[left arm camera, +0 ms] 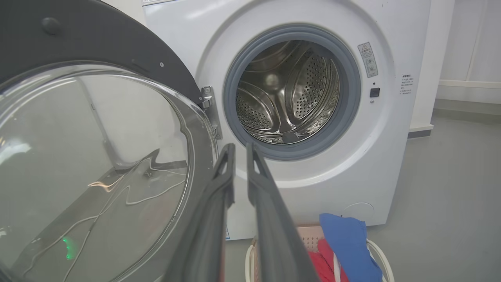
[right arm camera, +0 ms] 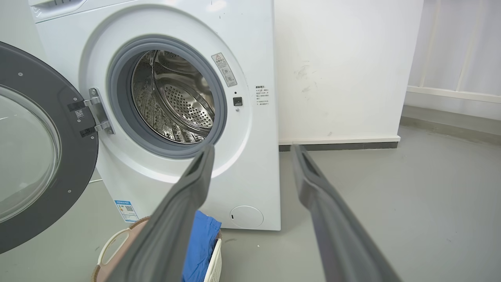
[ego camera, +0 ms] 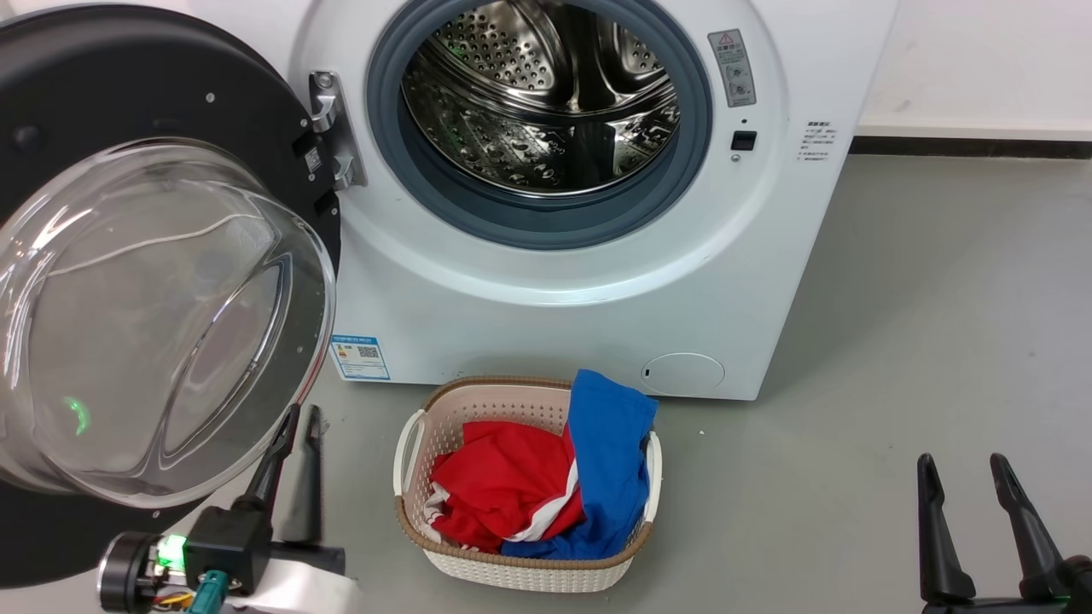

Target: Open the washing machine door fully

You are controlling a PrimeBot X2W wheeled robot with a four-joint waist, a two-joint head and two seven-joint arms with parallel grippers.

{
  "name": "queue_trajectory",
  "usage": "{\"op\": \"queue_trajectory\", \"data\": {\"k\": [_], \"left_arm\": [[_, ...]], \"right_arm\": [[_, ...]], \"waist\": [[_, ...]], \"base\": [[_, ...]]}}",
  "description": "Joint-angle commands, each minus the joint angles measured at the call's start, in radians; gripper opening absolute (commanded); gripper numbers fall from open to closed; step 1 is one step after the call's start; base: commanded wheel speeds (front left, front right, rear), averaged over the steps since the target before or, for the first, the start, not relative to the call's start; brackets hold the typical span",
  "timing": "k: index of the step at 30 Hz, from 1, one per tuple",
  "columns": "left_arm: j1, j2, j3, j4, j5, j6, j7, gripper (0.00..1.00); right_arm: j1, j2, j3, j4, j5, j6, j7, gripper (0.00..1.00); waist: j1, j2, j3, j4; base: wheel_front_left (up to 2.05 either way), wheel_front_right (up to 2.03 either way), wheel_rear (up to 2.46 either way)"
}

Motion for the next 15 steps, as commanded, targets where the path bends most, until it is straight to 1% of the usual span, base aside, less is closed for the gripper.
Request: {"op": "queue_trajectory", "data": {"k": [1, 7, 15], "left_arm": [[0.011, -0.006, -0.008, 0.014, -0.001, 0.001, 0.002, 1.00], [0.036, -0.022, -0.020, 0.047, -0.013, 0.009, 0.002, 1.00], [0.058, -0.035, -0.027, 0.069, -0.022, 0.018, 0.002, 1.00]], "right_arm": [[0.016, 0.001, 0.000, -0.006, 0.005, 0.000, -0.002, 1.00], [0.031, 0.001, 0.001, -0.001, 0.011, 0.000, -0.002, 1.00], [0.043, 0.001, -0.001, 0.013, 0.021, 0.000, -0.002, 1.00]], "waist": [[0.0000, 0.0000, -0.003, -0.006], [0.0000, 0.0000, -0.009, -0.017], [0.0000, 0.0000, -0.014, -0.012]], "base": [[0.00, 0.00, 0.00], [0.00, 0.00, 0.00], [0.00, 0.00, 0.00]]}}
